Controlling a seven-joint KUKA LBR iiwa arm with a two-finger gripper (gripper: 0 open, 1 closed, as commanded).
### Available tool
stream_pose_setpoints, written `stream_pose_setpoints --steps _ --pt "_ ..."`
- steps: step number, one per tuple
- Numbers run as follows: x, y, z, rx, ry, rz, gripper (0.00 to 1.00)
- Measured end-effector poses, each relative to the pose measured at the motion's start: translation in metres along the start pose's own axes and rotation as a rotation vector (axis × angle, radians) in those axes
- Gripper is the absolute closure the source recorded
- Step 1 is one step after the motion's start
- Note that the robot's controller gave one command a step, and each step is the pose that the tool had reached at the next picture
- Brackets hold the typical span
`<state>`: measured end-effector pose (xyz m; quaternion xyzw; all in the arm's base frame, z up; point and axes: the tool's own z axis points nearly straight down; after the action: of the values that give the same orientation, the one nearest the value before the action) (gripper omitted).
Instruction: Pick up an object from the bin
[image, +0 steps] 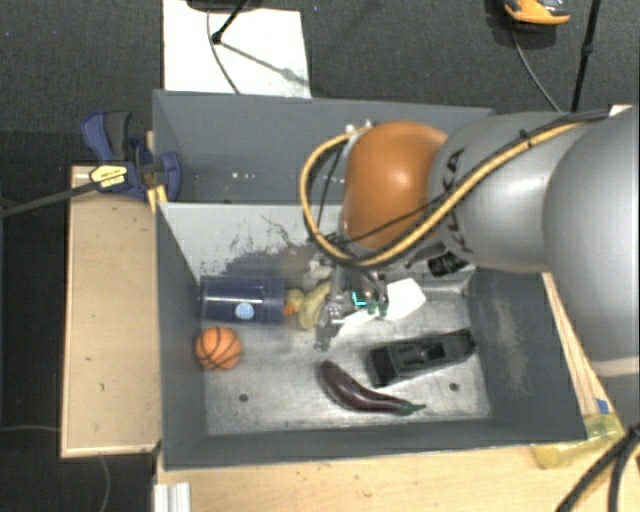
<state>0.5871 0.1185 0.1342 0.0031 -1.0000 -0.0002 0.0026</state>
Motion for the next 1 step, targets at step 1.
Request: stream_pose_setpoints --steps 1 --pt "-0.0020 -0.0005 -0.0047 -0.001 -0.008 0.003 0.00"
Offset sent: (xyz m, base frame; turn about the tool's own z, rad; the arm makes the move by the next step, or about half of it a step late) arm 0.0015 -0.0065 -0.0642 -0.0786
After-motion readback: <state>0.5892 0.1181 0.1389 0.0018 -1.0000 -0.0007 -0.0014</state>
